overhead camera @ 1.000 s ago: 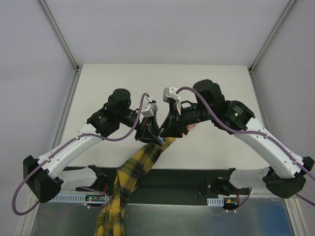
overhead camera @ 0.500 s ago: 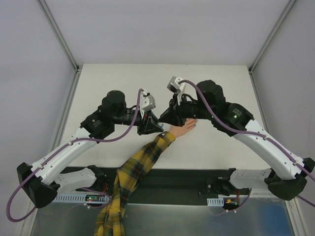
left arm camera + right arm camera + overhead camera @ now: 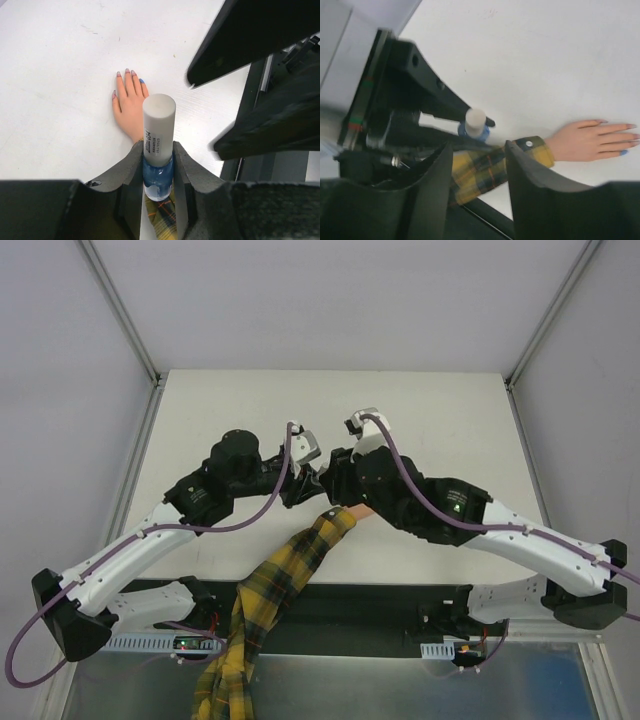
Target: Paint the nails
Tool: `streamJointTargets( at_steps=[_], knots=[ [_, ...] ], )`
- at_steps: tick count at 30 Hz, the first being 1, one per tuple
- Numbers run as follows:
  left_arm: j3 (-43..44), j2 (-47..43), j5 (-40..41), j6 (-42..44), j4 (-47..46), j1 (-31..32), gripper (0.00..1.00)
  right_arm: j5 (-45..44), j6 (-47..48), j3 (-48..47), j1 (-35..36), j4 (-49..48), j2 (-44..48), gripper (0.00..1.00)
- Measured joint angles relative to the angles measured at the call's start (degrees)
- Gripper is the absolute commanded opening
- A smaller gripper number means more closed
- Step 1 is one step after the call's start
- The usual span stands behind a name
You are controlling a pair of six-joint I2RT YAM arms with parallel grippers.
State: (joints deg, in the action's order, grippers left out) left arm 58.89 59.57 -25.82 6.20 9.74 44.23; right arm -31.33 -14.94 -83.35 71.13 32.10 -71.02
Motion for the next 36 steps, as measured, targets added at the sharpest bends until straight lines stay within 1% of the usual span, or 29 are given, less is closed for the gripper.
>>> streamJointTargets(
  at_steps=[1,2,3,5,8,12,13,16,19,20,23,25,28,29,30,32,34,36],
  knots=[
    [0.0,0.0,0.2,0.2,0.0,-0.1,0.0,0.0,0.8,0.0,0.2,0.7,0.6,0.61],
    [0.0,0.0,-0.3,0.5,0.0,-0.8,0.0,0.3,2.1,0.0,0.4,1.4,1.5,0.68],
    [0.0,0.0,-1.2,0.6,0.1,-1.0,0.0,0.8,3.7,0.1,0.4,1.8,2.7,0.7],
    [0.0,-0.2,-4.3,0.8,0.0,-1.1,0.0,3.3,7.6,0.2,-0.2,2.3,5.7,0.72],
    [0.0,-0.4,-10.2,0.9,0.0,-1.1,0.0,11.5,13.3,0.4,-3.9,2.5,10.6,0.73],
    [0.1,-0.1,-22.8,0.6,0.0,-1.1,0.0,30.8,19.6,1.0,-12.0,1.9,14.4,0.73],
    [0.4,0.3,-26.6,0.3,0.0,-1.1,0.0,35.6,21.2,1.0,-13.1,1.9,14.4,0.73],
    [1.7,2.5,-34.7,-0.9,-0.1,-1.1,0.0,47.5,25.3,1.0,-14.5,2.0,11.8,0.69],
    [2.2,4.5,-40.1,-2.1,-0.4,-1.1,0.0,56.2,28.7,1.0,-15.3,2.1,7.4,0.63],
    [2.2,4.9,-41.2,-2.4,-0.4,-1.1,0.0,57.9,29.4,1.0,-15.6,2.3,6.3,0.56],
    [2.2,5.6,-43.4,-2.8,-0.4,-1.2,0.0,63.6,31.6,1.0,-16.1,2.7,3.5,0.43],
    [2.3,5.7,-44.8,-3.1,-0.1,-1.2,0.0,65.4,32.7,1.0,-16.6,3.1,3.0,0.39],
    [2.3,5.7,-45.5,-3.4,0.0,-1.5,0.0,66.9,33.3,1.0,-17.4,3.5,3.0,0.22],
    [2.4,5.7,-45.5,-3.7,0.2,-1.6,0.0,67.3,33.3,1.0,-17.6,3.7,3.0,0.09],
    [2.4,5.7,-45.0,-3.8,0.0,-2.1,0.0,68.6,33.4,1.0,-17.8,3.8,3.0,0.01],
    [2.5,6.0,-45.7,-4.1,0.1,-2.6,0.0,68.7,34.2,1.0,-17.9,3.3,3.1,0.01],
    [2.5,5.9,-44.5,-4.2,0.1,-2.6,0.0,68.8,34.1,1.0,-18.0,3.3,3.1,0.01],
    [2.5,5.6,-41.0,-4.2,0.2,-2.6,0.0,67.4,33.4,1.0,-18.1,3.1,3.1,0.01]
  ],
)
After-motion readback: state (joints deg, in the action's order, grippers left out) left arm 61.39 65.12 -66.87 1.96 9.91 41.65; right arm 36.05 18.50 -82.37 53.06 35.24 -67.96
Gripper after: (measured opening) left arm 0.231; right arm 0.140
